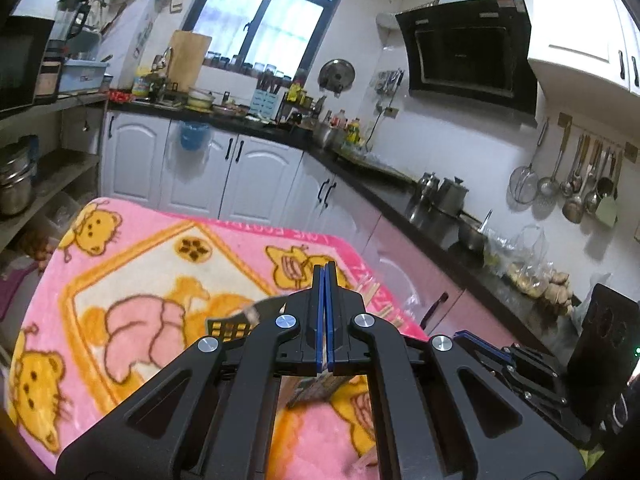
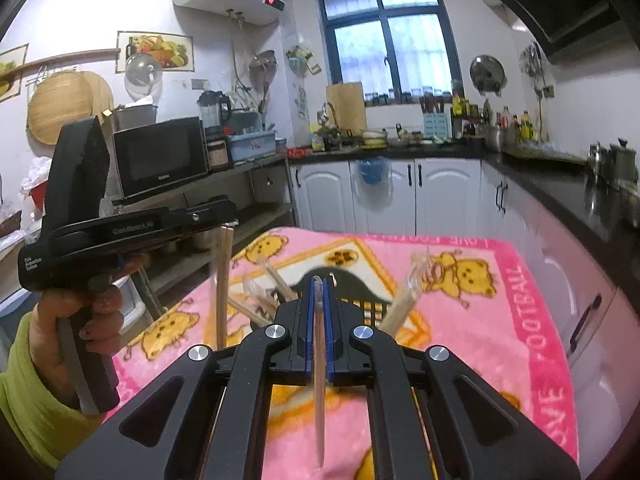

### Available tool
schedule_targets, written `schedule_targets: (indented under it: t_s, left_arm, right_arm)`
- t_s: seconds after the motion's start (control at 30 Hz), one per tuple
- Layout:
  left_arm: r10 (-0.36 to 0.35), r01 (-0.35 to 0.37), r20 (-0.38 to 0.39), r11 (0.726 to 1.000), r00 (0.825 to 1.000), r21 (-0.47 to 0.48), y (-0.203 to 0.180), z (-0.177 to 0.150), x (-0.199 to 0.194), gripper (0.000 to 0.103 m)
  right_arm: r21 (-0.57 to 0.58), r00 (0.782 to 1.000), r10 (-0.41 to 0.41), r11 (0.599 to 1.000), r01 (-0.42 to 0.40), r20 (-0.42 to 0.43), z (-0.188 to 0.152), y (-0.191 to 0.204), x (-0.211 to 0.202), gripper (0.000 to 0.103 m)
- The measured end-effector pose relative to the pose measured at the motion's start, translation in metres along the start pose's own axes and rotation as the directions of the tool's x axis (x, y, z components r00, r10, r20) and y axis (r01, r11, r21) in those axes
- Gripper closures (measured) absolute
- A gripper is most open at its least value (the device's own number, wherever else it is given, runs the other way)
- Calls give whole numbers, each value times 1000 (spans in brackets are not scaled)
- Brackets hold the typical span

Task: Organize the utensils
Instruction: 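Lift both held chopsticks high and carry them above the green caddy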

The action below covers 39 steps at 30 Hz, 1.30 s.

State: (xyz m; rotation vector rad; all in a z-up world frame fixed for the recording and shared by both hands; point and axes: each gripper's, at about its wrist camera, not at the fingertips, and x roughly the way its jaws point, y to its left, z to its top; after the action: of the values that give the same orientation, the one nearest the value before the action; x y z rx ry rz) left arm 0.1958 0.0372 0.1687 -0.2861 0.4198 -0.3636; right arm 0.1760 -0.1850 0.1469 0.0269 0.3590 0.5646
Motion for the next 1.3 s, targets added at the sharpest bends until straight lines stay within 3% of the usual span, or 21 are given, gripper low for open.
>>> schedule_targets:
  t_s: [0.4, 0.67, 1.07, 1.3]
  left_arm:
    - [-31, 31, 70, 1000, 997, 4, -15, 38, -2, 103]
    - [-11, 10, 100, 1000, 995, 15, -18, 66, 6, 103]
    - [25, -26, 177, 1000, 984, 3, -5, 118, 14, 103]
    - [13, -5, 179, 999, 984, -49, 14, 123, 40, 103]
  right_arm:
    - [-22, 997, 20, 1000, -18, 81, 34, 9, 0, 98]
    - [-24, 993, 24, 999, -21, 115, 52, 7, 10, 98]
    - [-1, 982, 27, 1000, -27, 185, 95, -5, 32, 98]
    - [7, 978, 25, 1000, -27, 209, 103, -10, 46, 98]
